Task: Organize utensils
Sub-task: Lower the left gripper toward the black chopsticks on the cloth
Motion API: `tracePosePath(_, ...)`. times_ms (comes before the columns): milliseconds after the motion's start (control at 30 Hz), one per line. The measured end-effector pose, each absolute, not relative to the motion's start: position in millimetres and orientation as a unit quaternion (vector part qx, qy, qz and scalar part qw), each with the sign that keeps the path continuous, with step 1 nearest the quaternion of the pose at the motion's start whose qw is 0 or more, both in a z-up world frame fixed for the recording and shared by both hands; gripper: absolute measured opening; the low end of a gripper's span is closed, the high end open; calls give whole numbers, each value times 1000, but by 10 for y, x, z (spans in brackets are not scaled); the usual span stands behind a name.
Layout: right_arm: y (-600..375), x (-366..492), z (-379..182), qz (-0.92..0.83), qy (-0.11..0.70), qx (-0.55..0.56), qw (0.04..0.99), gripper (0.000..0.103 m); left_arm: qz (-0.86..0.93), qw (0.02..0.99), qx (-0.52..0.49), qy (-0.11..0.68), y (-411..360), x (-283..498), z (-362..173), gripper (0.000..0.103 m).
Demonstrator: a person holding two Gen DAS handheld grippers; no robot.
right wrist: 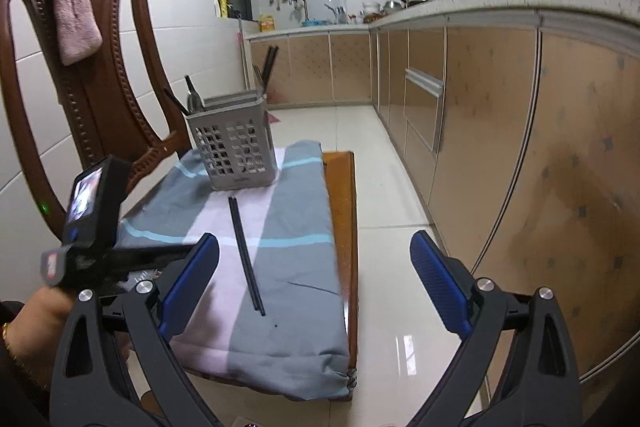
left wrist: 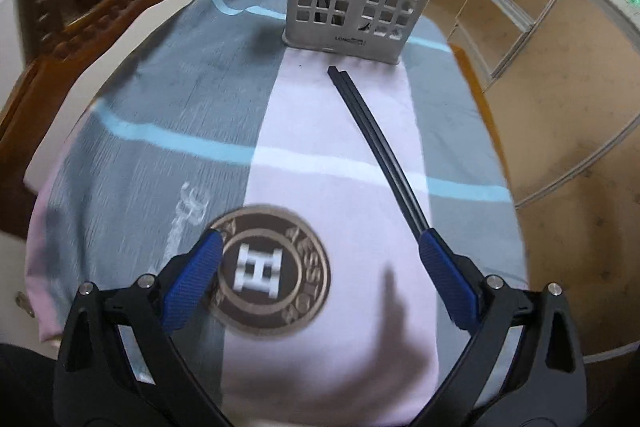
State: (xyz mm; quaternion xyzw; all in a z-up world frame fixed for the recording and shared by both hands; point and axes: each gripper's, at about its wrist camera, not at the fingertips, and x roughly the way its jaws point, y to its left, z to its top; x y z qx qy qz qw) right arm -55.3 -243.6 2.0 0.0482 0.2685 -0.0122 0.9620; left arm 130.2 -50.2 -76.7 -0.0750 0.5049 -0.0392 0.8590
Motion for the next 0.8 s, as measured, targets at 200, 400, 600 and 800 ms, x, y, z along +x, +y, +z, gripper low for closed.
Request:
tracePosePath(200, -2459, -474, -61, 3, 276, 51, 960, 94, -24, 850, -76, 521, -599, 1521, -893, 97)
tracePosePath(400, -2486, -457, -74, 13, 277, 59, 959, 94, -4, 845, -65, 531, -674, 1613, -1010, 97)
tracePosePath(600, -2553, -461, -70, 12, 275, 73, 959, 94, 17, 841, -73, 535, -660, 1652, -1015, 98)
tracePosePath(800, -2555, -484, -54, 13, 269, 76, 960, 94, 38, 835, -79, 544, -705, 1819, -1020, 99)
